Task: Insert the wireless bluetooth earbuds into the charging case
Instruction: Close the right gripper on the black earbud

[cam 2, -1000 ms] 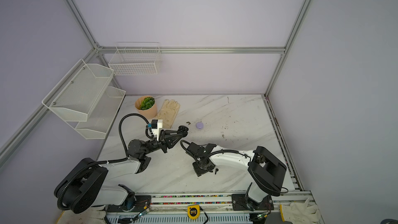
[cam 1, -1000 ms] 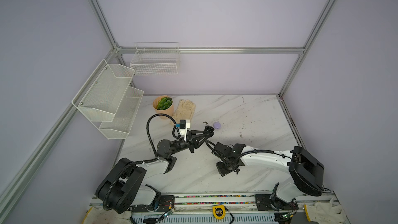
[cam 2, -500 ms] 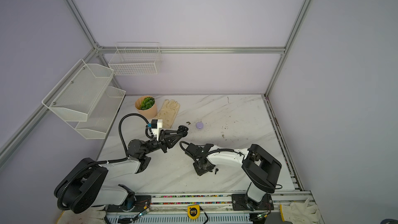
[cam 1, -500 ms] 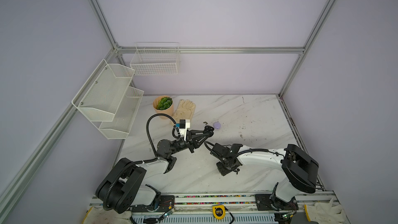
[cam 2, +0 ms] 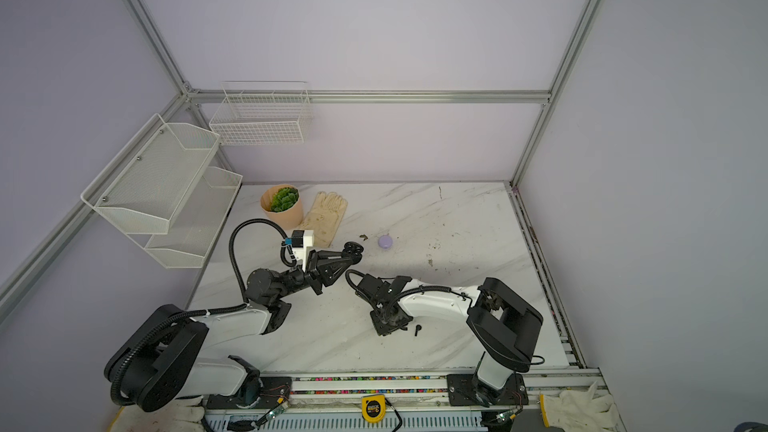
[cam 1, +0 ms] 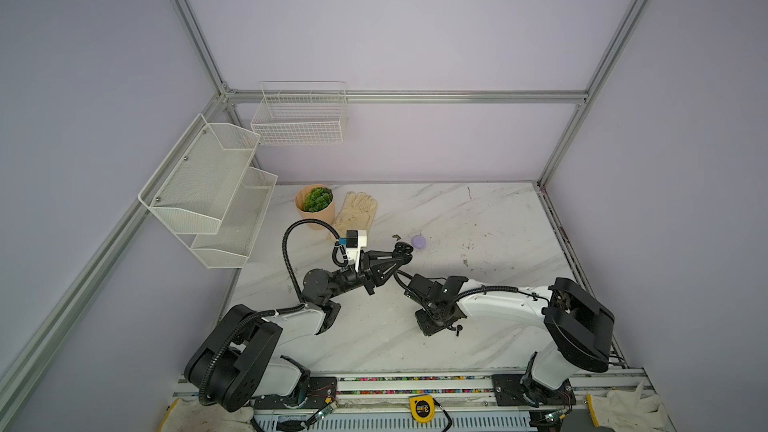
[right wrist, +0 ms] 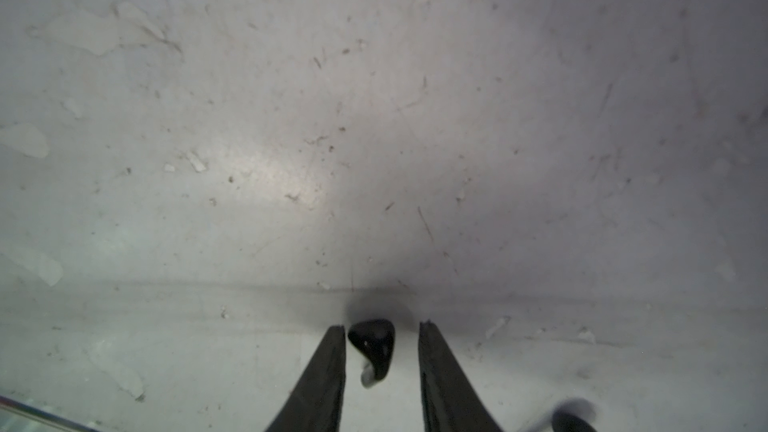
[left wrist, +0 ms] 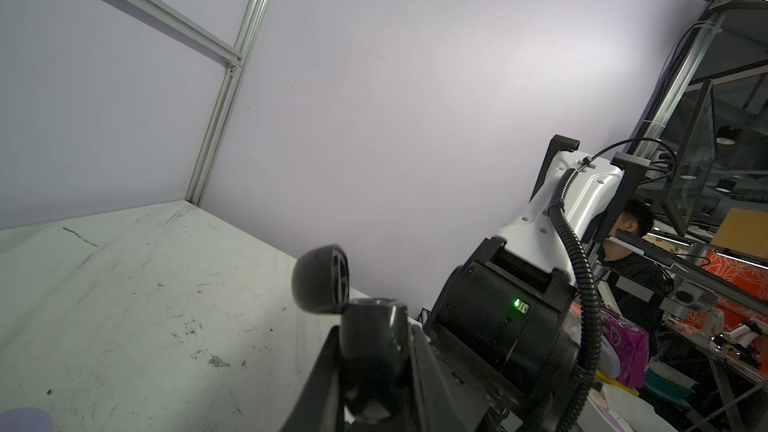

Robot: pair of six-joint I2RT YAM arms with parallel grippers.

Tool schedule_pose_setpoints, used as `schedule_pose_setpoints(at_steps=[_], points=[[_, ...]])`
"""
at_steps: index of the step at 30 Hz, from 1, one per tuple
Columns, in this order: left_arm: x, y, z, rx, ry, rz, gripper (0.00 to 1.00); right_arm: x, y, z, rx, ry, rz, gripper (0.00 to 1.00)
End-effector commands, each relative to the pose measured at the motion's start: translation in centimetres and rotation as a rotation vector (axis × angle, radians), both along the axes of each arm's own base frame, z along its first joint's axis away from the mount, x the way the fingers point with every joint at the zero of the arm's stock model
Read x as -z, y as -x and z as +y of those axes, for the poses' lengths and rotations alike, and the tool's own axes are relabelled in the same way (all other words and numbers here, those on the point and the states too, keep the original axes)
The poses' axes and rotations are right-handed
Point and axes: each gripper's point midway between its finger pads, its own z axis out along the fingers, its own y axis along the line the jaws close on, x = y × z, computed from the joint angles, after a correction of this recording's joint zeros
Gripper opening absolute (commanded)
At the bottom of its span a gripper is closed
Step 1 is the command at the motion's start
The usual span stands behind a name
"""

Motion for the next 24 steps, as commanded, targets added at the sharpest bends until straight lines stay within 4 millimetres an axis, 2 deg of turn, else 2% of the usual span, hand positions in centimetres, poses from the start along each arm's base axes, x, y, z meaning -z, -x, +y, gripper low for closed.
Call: schedule_pose_setpoints(at_steps=[1,24], points=[[-1.46,0.98,0.55,0.005,0.032,-0.068,0.0,0.17,-0.19,0.04,0.021,0.008,-0.003,0.32],[-1.52,0.98,0.57,0.006,0.033,-0.066,0.0,0.73,-0.28,-0.42,0.036,0.015,0.0,0.26]])
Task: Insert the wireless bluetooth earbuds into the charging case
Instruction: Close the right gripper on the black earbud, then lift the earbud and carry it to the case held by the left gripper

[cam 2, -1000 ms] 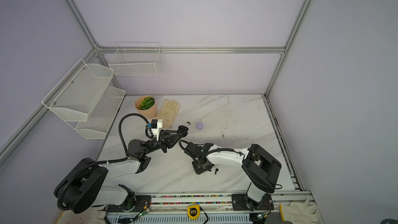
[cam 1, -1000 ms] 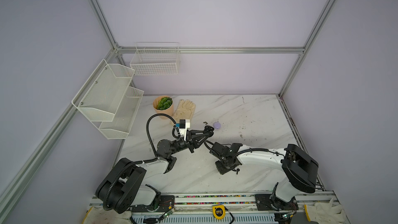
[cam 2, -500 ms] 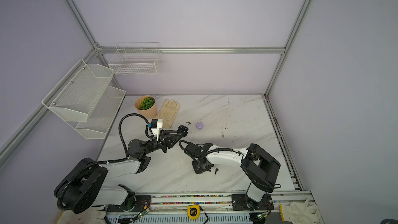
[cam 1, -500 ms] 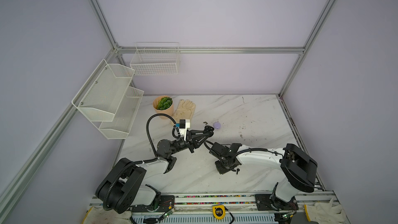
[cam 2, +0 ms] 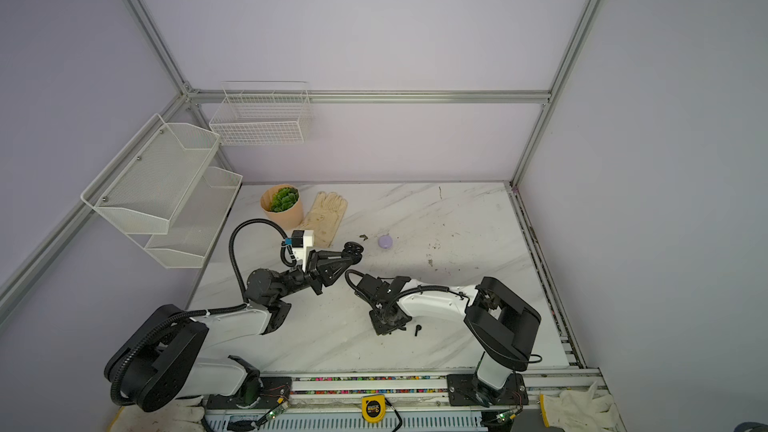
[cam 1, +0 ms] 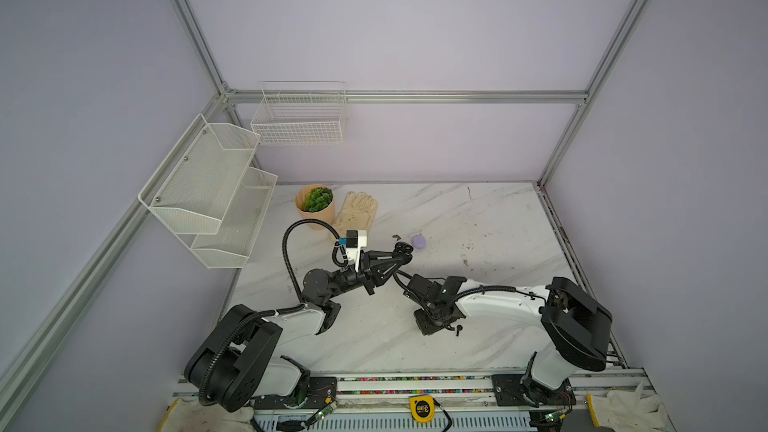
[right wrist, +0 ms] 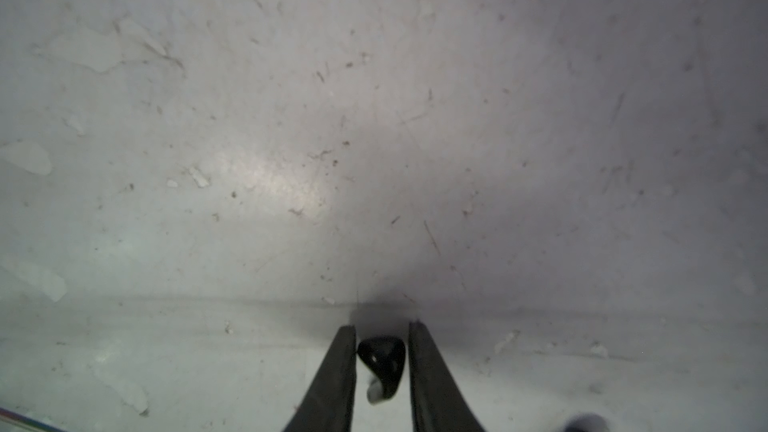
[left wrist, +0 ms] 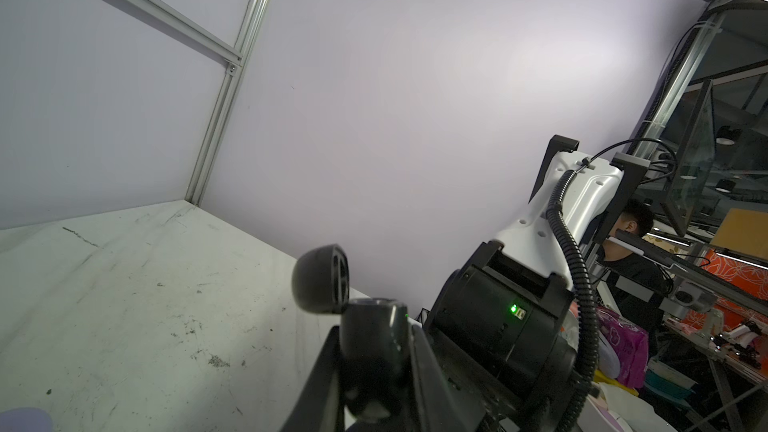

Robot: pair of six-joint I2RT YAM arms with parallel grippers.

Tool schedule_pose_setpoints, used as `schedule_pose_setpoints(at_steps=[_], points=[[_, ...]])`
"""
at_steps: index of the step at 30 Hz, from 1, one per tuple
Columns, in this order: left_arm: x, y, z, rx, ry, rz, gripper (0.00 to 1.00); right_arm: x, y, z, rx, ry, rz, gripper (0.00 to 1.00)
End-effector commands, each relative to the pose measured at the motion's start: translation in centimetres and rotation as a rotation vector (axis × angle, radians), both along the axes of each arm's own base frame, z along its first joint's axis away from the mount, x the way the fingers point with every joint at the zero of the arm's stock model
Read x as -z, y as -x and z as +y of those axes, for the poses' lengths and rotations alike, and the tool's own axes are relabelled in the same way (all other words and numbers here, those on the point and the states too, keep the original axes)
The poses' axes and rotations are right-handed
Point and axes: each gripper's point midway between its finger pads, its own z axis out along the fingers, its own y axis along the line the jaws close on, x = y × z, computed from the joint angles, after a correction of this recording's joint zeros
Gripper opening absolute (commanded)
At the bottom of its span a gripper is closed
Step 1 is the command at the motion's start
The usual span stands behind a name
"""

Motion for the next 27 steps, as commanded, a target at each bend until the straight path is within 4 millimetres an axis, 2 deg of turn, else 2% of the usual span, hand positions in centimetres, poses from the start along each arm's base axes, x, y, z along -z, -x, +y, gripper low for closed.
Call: schedule_pose_setpoints(at_steps=[1,20,27], points=[[-1.5,1.0,0.5,0.006,0.033,-0.068,0.0,0.4,-0.1,-0.8,0.025,0.025,0.003,0.26],[-1.5,0.9,0.5,0.007,0.033,-0.064,0.0,-0.4,-0.6,-1.3,0.076,0.016,-0.028,0.21],[-1.6,0.8,0.5,0.001,0.035,-0.067,0.0,-2.2,-2.2,-2.1,0.147,0.005,-0.102,0.21]])
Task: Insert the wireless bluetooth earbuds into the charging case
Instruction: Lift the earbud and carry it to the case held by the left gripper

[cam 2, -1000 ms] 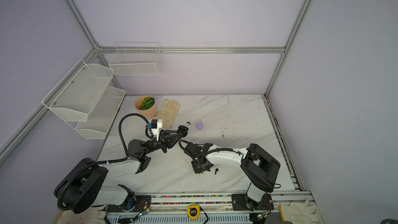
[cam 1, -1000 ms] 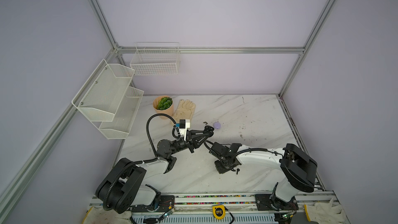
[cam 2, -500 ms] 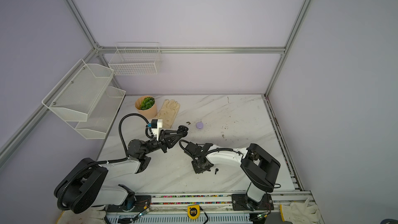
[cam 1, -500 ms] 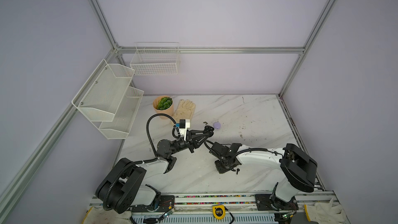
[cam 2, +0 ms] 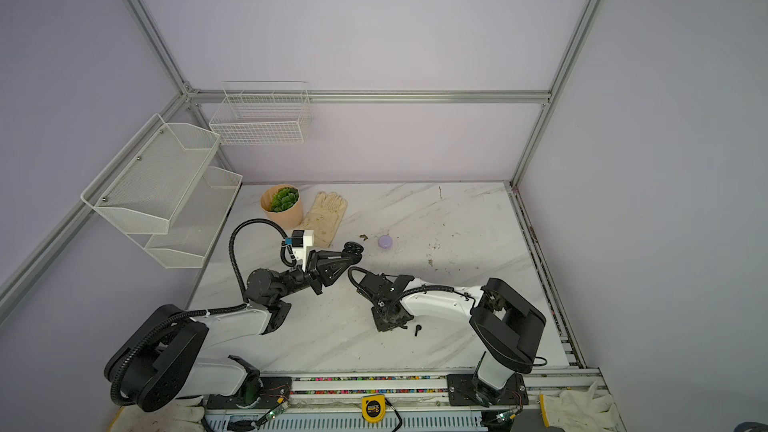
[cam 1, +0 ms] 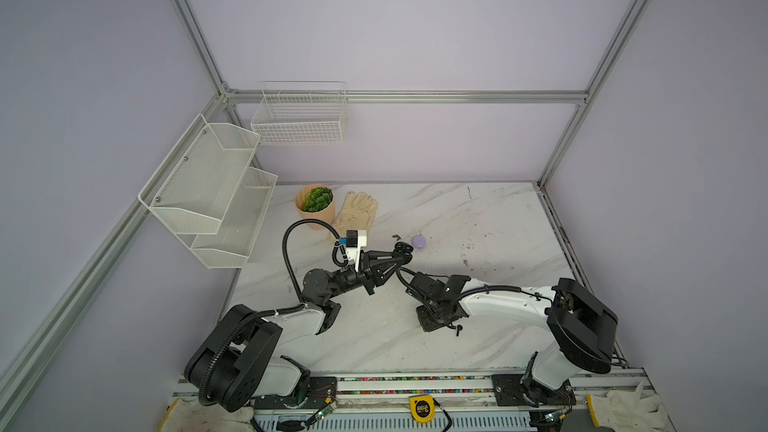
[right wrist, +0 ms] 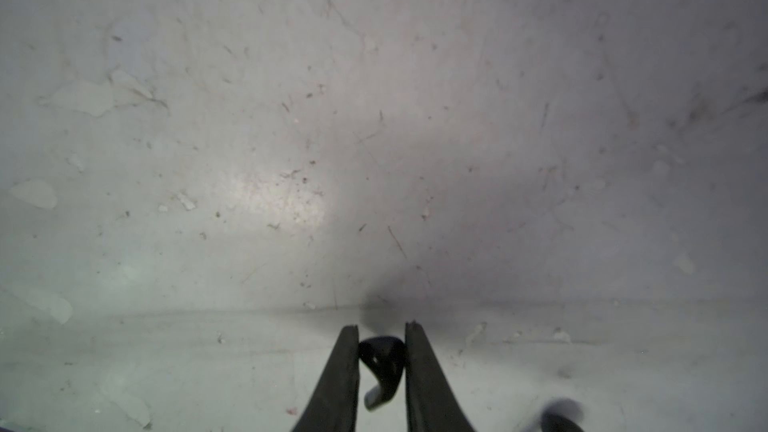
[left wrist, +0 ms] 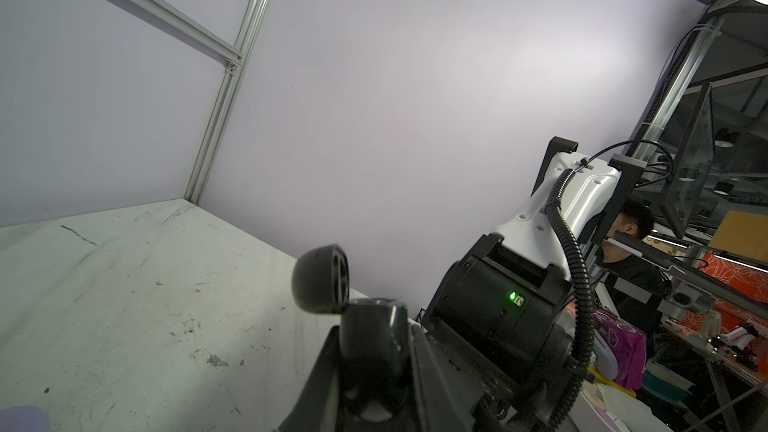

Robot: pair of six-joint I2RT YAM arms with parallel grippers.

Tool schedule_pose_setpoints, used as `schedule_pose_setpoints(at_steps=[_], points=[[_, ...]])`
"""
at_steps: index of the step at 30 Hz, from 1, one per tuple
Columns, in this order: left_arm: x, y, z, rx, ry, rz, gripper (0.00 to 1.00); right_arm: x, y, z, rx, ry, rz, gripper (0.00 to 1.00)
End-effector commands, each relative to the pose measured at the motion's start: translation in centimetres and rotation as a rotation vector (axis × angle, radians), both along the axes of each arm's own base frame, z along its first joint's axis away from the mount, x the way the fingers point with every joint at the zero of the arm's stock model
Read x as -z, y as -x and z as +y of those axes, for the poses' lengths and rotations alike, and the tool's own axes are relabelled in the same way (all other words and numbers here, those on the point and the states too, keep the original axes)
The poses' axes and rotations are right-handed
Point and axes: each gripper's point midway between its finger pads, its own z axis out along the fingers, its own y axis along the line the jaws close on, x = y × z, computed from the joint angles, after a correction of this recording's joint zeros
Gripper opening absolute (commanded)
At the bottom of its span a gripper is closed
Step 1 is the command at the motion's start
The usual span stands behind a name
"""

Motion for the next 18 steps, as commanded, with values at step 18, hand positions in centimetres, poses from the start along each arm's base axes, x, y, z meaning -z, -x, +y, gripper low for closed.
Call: schedule_pose_setpoints(at_steps=[18], points=[[-3.7,-1.8,0.4,-0.059,0.068,-0.113,0.0,-15.8,-11.4,-3.4,0.155,-0.05,-0.446,0.22]])
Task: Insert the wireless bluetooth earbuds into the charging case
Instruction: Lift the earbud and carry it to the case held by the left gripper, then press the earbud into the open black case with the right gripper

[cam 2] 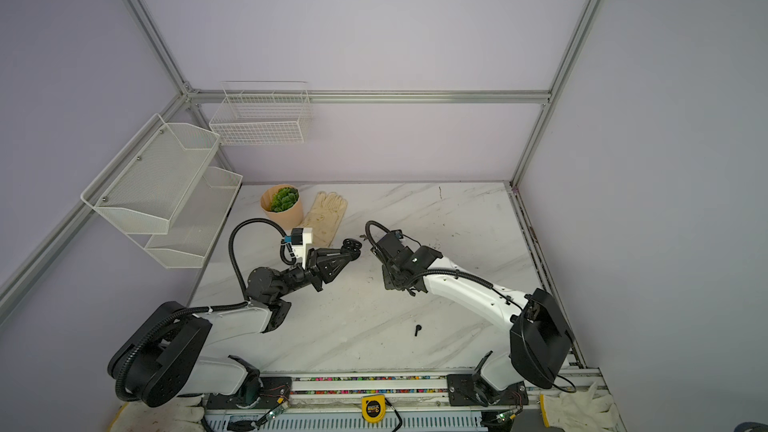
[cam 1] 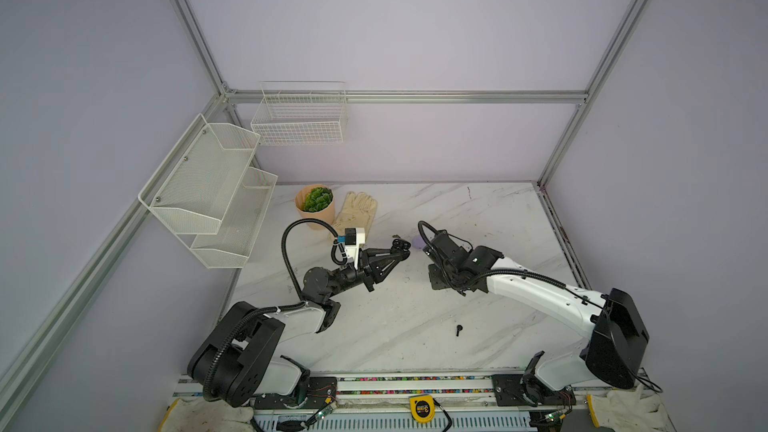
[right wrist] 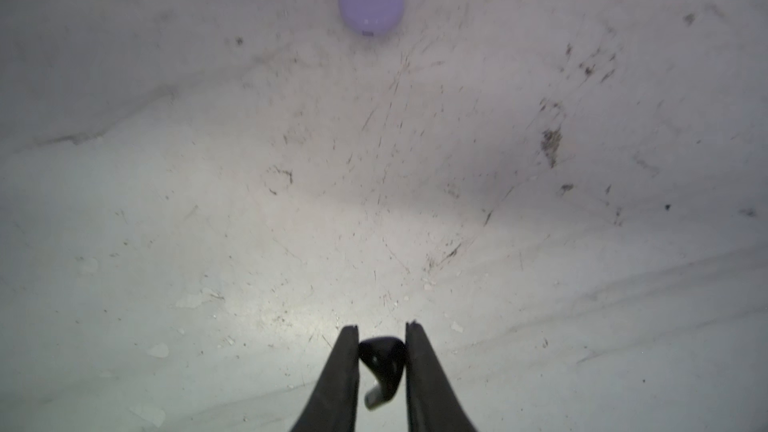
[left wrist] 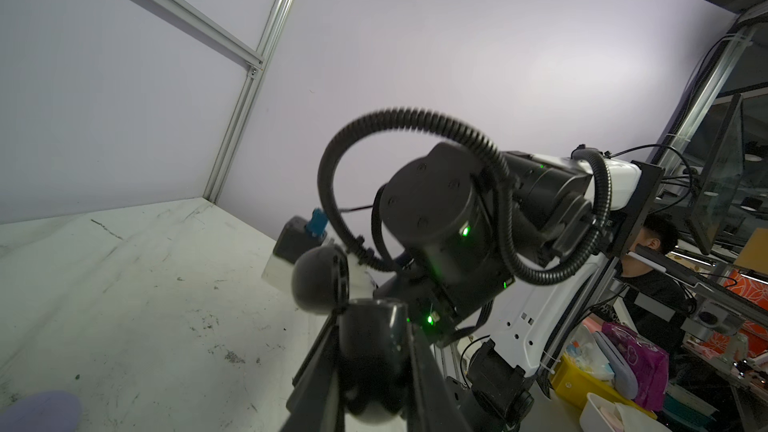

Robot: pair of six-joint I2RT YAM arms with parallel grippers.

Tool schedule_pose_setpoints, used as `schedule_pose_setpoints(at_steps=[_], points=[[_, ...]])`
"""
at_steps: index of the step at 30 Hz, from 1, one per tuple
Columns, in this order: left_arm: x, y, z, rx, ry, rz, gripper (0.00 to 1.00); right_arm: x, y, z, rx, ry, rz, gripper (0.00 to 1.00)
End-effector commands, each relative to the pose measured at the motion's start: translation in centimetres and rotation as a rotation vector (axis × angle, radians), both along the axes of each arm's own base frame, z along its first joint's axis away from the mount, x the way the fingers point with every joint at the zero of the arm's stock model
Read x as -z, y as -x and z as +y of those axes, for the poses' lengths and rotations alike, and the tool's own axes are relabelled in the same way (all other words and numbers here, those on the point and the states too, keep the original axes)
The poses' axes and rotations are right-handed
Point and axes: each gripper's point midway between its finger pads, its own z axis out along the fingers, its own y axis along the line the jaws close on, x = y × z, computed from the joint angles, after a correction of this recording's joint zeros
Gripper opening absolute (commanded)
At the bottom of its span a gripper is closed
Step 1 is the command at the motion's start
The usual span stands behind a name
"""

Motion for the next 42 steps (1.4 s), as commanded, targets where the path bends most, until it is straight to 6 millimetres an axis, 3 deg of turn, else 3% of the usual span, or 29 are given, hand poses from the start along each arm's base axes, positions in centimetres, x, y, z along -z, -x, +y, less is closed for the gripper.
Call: schedule_pose_setpoints(at_steps=[1,3,4,9,16,24,31,42], points=[[-4.5,-0.5,0.1,-0.02,0.066,-0.15,0.0,-4.7,-1.9,-0.9,-0.011,0.042,-0.122,0.22],[-5.3,-0.6,0.1,-0.029,0.072,-0.182,0.0,-7.1,-2.9,-0.9,-0.021,0.059,-0.177,0.22],[-4.4,-1.3,-0.3,-0.032,0.058,-0.162,0.0,-8.1,-3.3,-0.8,-0.026,0.066,-0.2,0.22],[-4.8,-2.6,-0.9,-0.042,0.055,-0.189,0.0,-13.4,-4.8,-0.9,-0.038,0.081,-0.31,0.22],[-5.4,-3.7,-1.6,-0.06,0.04,-0.264,0.0,-18.8,-5.2,-0.4,-0.077,0.043,-0.405,0.21],[-6.5,-5.2,-2.1,-0.083,0.053,-0.301,0.0,-21.7,-4.6,3.3,-0.138,-0.092,-0.408,0.21],[-7.8,-6.1,-2.5,-0.1,0.075,-0.329,0.0,-22.4,-3.2,6.6,-0.185,-0.141,-0.406,0.21],[-9.2,-5.8,-2.9,-0.096,0.105,-0.347,0.0,-23.0,-2.8,7.5,-0.17,-0.183,-0.42,0.19]])
